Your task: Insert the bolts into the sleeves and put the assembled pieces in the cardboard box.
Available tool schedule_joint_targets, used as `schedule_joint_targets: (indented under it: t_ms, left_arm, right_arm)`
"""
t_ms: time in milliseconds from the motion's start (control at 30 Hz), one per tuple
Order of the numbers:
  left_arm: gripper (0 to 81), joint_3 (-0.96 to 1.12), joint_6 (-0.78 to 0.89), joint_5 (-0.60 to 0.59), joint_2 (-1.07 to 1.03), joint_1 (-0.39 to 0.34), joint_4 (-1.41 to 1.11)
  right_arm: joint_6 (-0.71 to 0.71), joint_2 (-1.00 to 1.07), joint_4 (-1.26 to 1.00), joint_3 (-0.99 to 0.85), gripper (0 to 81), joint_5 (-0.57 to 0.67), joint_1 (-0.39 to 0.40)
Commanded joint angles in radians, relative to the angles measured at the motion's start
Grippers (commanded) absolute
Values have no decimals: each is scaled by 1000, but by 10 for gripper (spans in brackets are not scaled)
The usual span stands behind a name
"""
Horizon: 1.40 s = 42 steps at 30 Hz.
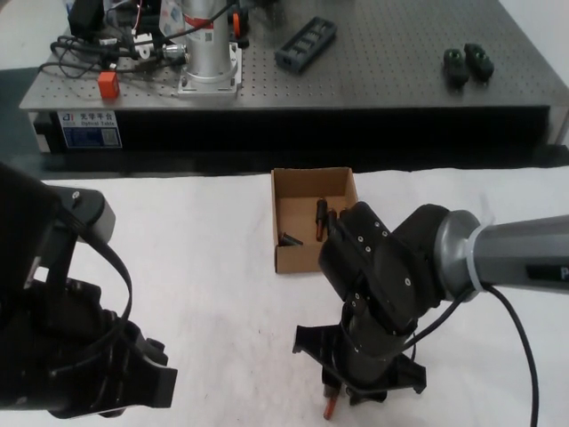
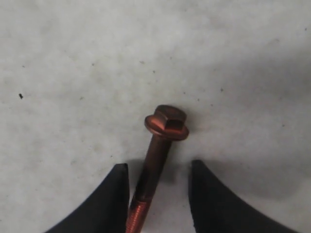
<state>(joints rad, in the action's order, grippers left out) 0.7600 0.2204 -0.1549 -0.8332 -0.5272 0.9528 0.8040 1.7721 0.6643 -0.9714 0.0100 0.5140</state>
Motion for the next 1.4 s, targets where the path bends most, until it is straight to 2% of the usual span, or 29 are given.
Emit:
schedule_joint_targets:
  t_ms: [0,100,300,333,500,700,800,867,933,1100,1200,1367]
  left_arm:
    - [6,4,4,1,12,2,-4]
    - [6,4,4,1,12,2,-4]
    - [6,4,4,1,12,2,-4]
    - [6,4,4,1,12,2,-4]
    - [6,4,4,-87,12,2,-9]
    - [6,-33,19,-344,12,2,-168]
    - [6,-86,142,-397,10,2,-376]
    - [6,-130,245,-413,-1,2,-537]
    - [6,-175,282,-466,-23,2,-676]
    - [6,-238,221,-628,-117,2,-826]
    - [6,-240,221,-740,-176,2,-912]
    - [6,-240,251,-872,-236,2,-1091]
  right_arm:
    - [7,11,-56,29,311,0,1]
    - [12,11,-66,29,274,1,-1]
    - [12,24,-106,29,24,1,-1]
    - [9,31,-110,29,15,1,-1]
    - [-34,45,-120,29,28,-23,-1]
    - [-131,-50,-210,33,28,-51,-1]
    - [-218,-165,-215,74,28,-33,-1]
    - [-222,-263,-230,136,28,-33,-4]
    - [-222,-387,-293,205,28,24,-14]
    - [-223,-652,-614,385,28,257,-49]
    - [-207,-742,-813,442,28,352,-63]
    - [-157,-769,-943,451,28,435,-71]
